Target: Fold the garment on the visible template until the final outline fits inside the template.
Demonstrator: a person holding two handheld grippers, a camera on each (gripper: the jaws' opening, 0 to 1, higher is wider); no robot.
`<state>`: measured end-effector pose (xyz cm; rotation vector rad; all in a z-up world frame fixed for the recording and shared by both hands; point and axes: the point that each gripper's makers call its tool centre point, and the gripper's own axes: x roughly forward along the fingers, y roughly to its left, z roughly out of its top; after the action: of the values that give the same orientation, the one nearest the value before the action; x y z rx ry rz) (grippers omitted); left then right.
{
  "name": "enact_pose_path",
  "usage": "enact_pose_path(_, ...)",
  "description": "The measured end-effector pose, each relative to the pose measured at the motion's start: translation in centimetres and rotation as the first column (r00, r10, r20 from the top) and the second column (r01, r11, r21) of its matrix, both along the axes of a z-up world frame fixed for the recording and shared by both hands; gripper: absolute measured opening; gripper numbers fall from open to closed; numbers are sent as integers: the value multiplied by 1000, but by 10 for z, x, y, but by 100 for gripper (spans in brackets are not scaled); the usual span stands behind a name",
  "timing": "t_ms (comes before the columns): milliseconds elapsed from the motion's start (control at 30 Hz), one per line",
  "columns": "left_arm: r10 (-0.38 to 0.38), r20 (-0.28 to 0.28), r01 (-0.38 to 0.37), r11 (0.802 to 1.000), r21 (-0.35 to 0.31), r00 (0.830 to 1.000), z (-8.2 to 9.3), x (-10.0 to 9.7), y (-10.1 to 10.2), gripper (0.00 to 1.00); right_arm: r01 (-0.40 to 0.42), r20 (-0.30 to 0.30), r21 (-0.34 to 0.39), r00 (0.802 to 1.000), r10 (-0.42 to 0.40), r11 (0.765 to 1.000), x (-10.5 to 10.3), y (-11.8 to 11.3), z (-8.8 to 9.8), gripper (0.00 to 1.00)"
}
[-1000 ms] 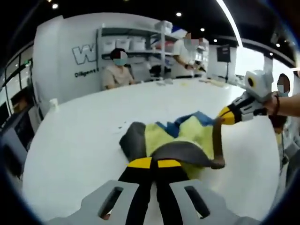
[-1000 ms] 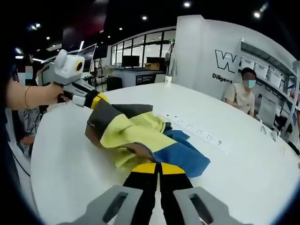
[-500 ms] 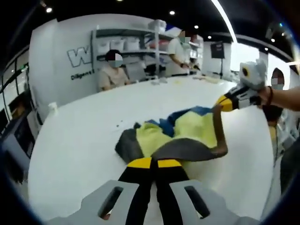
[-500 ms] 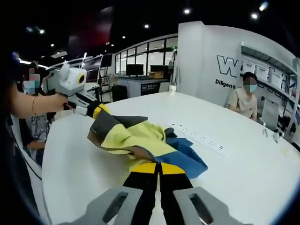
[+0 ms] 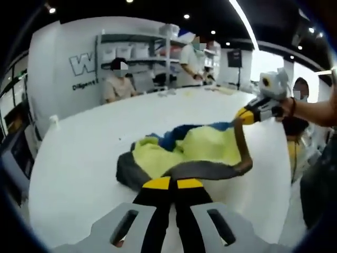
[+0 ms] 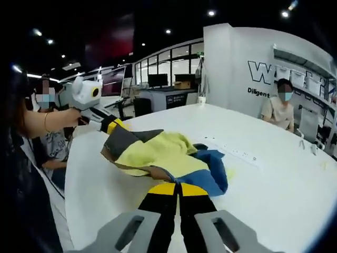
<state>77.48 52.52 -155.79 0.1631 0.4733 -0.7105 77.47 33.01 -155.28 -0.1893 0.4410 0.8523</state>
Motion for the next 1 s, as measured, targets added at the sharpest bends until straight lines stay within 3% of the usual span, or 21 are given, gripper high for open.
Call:
enact_pose_path(233,-18,-2,18,1000,-19,1000,10,-34,-8,0,-1,-2,17,1000,1,1000,-27,-12,8,0)
enact_pose_path(567,3,1,-3,1000,5,1000,13,-68,-11,0,3,-9,4,1000,-3,1000,-71,-20,11,0)
enact_pose_path(733,13,29,-12,999,-36,1000,41,-89,-14,0,5,0,25,1000,-5,1000,-91,-23,34,0)
enact_pose_path(1000,18,13,-17,999,-43,1000,39,-109,-11,0,-23,11,27,1000,22,999,-113,-22,44,0)
